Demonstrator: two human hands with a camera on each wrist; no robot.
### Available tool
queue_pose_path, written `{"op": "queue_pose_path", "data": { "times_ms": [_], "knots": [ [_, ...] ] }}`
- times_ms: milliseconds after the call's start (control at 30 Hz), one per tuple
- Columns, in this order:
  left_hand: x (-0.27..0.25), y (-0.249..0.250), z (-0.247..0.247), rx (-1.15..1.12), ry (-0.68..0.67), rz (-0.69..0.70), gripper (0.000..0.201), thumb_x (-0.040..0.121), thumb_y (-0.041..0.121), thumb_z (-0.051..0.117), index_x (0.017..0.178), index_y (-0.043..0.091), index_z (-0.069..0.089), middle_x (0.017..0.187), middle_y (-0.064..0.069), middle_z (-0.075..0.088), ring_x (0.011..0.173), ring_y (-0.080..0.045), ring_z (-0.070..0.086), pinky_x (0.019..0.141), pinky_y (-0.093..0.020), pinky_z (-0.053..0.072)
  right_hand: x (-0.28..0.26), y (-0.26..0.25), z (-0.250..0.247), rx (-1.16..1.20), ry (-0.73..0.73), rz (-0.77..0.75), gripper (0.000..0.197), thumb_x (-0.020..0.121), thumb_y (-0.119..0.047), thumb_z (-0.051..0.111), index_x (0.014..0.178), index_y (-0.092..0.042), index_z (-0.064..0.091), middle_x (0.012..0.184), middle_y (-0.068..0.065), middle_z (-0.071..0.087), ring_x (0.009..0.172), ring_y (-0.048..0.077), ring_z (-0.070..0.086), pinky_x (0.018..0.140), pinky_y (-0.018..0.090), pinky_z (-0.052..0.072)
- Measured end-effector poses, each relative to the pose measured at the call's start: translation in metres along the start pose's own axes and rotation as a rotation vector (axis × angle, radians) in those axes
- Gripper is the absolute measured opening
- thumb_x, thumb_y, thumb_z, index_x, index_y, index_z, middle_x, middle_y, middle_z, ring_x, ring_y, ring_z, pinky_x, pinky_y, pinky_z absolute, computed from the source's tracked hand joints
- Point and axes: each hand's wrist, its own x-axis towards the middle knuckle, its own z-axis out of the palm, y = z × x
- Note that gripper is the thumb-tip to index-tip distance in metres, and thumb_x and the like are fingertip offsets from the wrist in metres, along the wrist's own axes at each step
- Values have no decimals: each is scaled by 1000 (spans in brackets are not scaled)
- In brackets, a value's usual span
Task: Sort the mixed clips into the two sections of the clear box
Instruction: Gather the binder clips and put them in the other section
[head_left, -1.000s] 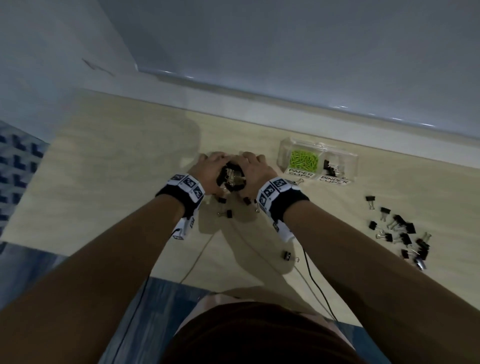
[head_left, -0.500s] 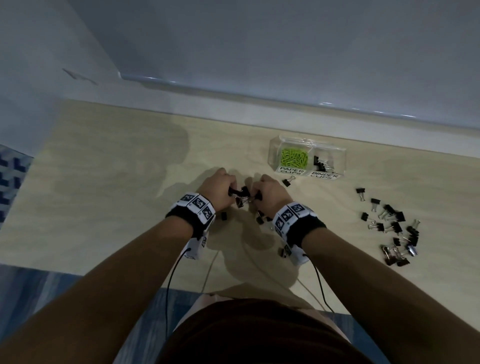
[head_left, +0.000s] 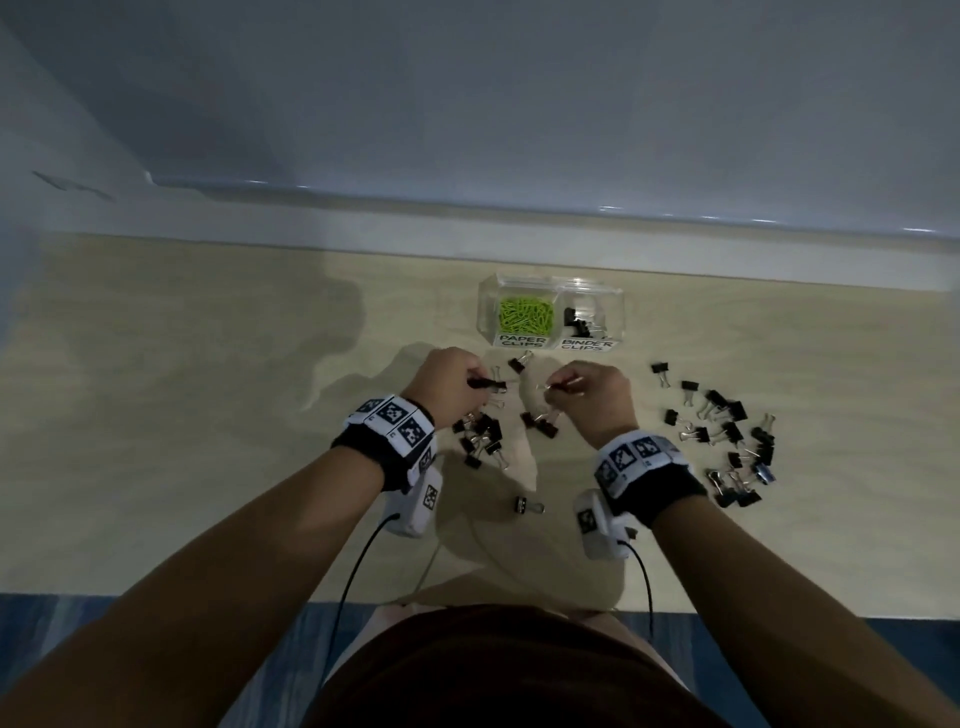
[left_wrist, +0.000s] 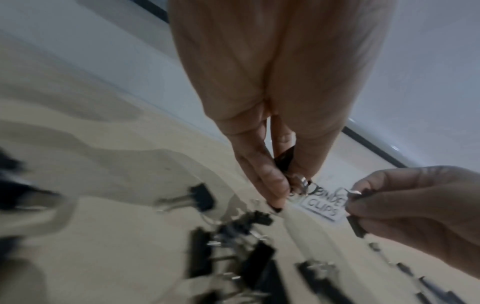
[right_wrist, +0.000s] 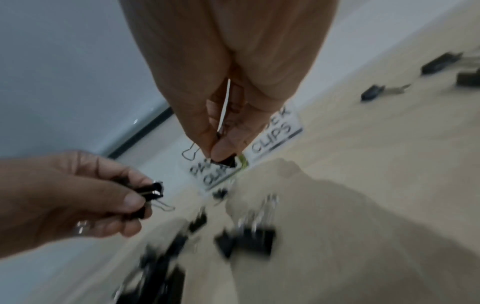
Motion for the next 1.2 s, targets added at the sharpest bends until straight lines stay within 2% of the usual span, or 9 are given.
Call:
{"op": "queue_pose_path", "data": {
  "times_ms": [133, 267, 533, 633, 700, 767, 933, 1033, 1200],
  "knots": [
    [18, 53, 15, -66, -5, 35, 16, 84, 13, 66, 98, 5, 69, 88, -7, 71, 63, -7, 62, 53, -12, 48, 27, -7, -43, 157, 131, 8, 19, 70, 0, 74, 71, -17, 68, 74, 3, 71, 70, 19, 69, 67, 29, 57],
    [51, 101, 24, 17, 99, 26, 15, 82, 13, 66, 86, -1, 70, 84, -16, 72, 76, -25, 66, 67, -31, 54, 58, -25, -66, 183, 257, -65, 16, 70, -1, 73, 71, -16, 68, 72, 1, 69, 67, 17, 68, 63, 25, 56],
    [83, 131, 38, 90, 132, -80, 19, 82, 12, 64, 66, 11, 53, 91, -17, 68, 87, -29, 65, 72, -32, 52, 84, -17, -58, -29, 176, -17, 17, 71, -3, 72, 85, -12, 72, 86, 7, 72, 80, 17, 68, 83, 31, 56],
    [67, 117, 35, -9, 139, 11, 6, 85, 12, 62, 84, 6, 65, 98, -16, 67, 91, -27, 62, 86, -33, 51, 73, -11, -57, -162, 144, -141, 23, 76, -2, 67, 99, -7, 70, 99, 9, 72, 92, 18, 67, 87, 23, 50],
    [48, 94, 27, -64, 133, 76, 20, 87, 13, 61, 104, 4, 66, 102, -13, 69, 93, -25, 64, 85, -34, 52, 58, -11, -53, -183, 159, -280, 22, 78, 0, 62, 97, -8, 71, 97, 9, 71, 88, 19, 67, 81, 21, 49],
    [27, 59, 12, -59, 100, 63, 17, 88, 15, 61, 102, 9, 67, 101, -7, 70, 89, -18, 65, 82, -33, 54, 40, -12, -41, -183, 115, -388, 21, 78, 1, 60, 92, -10, 71, 92, 7, 70, 79, 17, 65, 75, 22, 52],
    [-25, -44, -36, 136, 183, -88, 15, 84, 13, 64, 98, 10, 66, 100, -8, 67, 88, -24, 65, 76, -30, 51, 3, -17, 4, -418, -352, -411, 37, 79, -16, 67, 116, -18, 60, 118, 5, 57, 103, 21, 56, 87, 36, 50],
    [-57, -82, -48, 333, 140, -174, 45, 78, 31, 71, 118, 17, 56, 122, -8, 51, 107, -27, 53, 88, -36, 47, -8, -25, 30, -659, -505, -363, 80, 73, -39, 73, 140, -35, 30, 144, 2, 30, 126, 28, 32, 97, 43, 44],
    [-77, -101, -33, 337, 25, -201, 85, 67, 35, 78, 139, 23, 35, 138, -5, 28, 122, -31, 33, 103, -45, 39, -12, -36, 59, -899, -525, -285, 110, 58, -53, 80, 141, -46, 8, 152, 0, 8, 134, 33, 16, 95, 51, 45]
  ]
}}
